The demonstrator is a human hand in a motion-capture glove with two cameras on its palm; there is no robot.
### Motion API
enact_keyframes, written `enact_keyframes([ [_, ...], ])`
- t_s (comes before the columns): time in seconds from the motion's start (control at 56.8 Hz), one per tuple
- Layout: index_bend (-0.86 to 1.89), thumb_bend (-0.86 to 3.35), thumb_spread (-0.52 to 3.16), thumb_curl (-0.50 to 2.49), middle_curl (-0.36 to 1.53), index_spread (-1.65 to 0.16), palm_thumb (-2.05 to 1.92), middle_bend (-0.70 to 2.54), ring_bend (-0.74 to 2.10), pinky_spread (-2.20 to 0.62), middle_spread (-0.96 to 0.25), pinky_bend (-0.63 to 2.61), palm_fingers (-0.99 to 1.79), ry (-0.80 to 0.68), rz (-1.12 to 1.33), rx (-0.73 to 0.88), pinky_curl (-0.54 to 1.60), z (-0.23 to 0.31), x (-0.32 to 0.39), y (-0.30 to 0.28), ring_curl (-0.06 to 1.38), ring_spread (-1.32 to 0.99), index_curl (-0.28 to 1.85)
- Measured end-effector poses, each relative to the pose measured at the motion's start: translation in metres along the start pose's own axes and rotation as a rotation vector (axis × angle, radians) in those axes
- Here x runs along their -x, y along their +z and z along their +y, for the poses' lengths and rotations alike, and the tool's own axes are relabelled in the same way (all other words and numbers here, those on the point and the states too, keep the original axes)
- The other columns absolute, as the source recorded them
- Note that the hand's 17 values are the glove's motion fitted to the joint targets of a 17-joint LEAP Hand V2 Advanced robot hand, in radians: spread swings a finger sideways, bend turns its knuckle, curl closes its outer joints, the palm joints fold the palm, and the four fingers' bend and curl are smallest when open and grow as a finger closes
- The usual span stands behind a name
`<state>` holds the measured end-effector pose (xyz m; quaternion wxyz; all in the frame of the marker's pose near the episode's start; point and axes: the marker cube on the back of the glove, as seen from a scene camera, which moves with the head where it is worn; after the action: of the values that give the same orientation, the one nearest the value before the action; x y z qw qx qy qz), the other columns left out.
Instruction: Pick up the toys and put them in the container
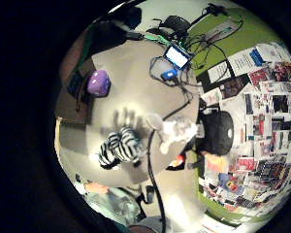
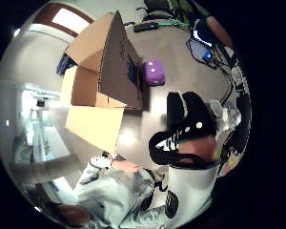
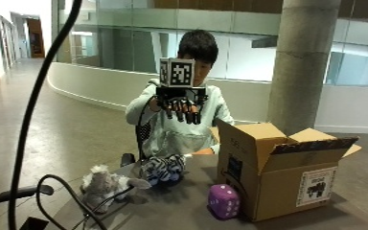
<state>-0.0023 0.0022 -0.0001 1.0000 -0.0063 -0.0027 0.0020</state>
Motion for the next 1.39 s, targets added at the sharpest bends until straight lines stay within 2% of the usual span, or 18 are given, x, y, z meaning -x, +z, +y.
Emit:
enact_keyframes([
  [0.159, 0.3, 0.27, 1.04, 0.08, 0.11, -0.18, 0.25, 0.23, 0.19, 0.0, -0.04, 0.39, 0.29, -0.038, -0.01, 0.031, 0.15, -0.001, 0.004, 0.002, 0.06, -0.08, 0.15],
  [0.317, 0.2, 0.23, 1.34, 0.12, 0.16, -0.24, 0.14, 0.18, 0.17, 0.0, -0.04, 0.48, 0.05, -0.042, -0.011, 0.075, 0.22, 0.002, 0.005, 0.002, 0.09, -0.07, 0.2],
  [0.528, 0.15, 0.12, 1.39, 0.14, 0.19, -0.27, -0.01, 0.15, 0.15, 0.01, -0.06, 0.58, -0.16, -0.016, 0.023, 0.092, 0.27, 0.009, -0.016, -0.002, 0.1, -0.05, 0.22],
  [0.74, 0.15, 0.03, 1.37, 0.17, 0.21, -0.29, -0.02, 0.15, 0.15, 0.01, -0.07, 0.58, -0.19, 0.019, 0.029, 0.096, 0.3, 0.014, -0.068, 0.008, 0.11, -0.05, 0.25],
  [0.863, 0.15, 0.0, 1.37, 0.19, 0.22, -0.29, -0.01, 0.14, 0.15, 0.01, -0.07, 0.57, -0.19, 0.166, 0.105, -0.013, 0.3, 0.015, -0.094, 0.027, 0.12, -0.05, 0.26],
  [0.969, 0.16, -0.01, 1.36, 0.2, 0.22, -0.29, -0.01, 0.15, 0.13, 0.01, -0.07, 0.56, -0.2, 0.124, 0.257, -0.067, 0.31, 0.02, -0.123, 0.049, 0.11, -0.05, 0.27],
  [1.092, 0.17, -0.02, 1.35, 0.21, 0.23, -0.3, -0.02, 0.15, 0.12, 0.02, -0.08, 0.53, -0.22, 0.12, 0.225, -0.064, 0.31, 0.021, -0.147, 0.087, 0.11, -0.05, 0.28],
  [1.18, 0.16, -0.03, 1.32, 0.21, 0.24, -0.3, -0.04, 0.14, 0.11, 0.03, -0.08, 0.52, -0.23, 0.253, 0.196, -0.107, 0.31, 0.022, -0.165, 0.122, 0.1, -0.05, 0.29],
  [1.268, 0.15, -0.04, 1.29, 0.21, 0.24, -0.3, -0.05, 0.14, 0.12, 0.03, -0.09, 0.52, -0.24, 0.269, 0.171, -0.048, 0.32, 0.035, -0.183, 0.146, 0.1, -0.05, 0.3],
  [1.391, 0.15, -0.06, 1.24, 0.2, 0.23, -0.31, -0.08, 0.13, 0.12, 0.03, -0.09, 0.51, -0.26, 0.437, 0.103, 0.049, 0.32, 0.033, -0.207, 0.166, 0.09, -0.05, 0.3],
])
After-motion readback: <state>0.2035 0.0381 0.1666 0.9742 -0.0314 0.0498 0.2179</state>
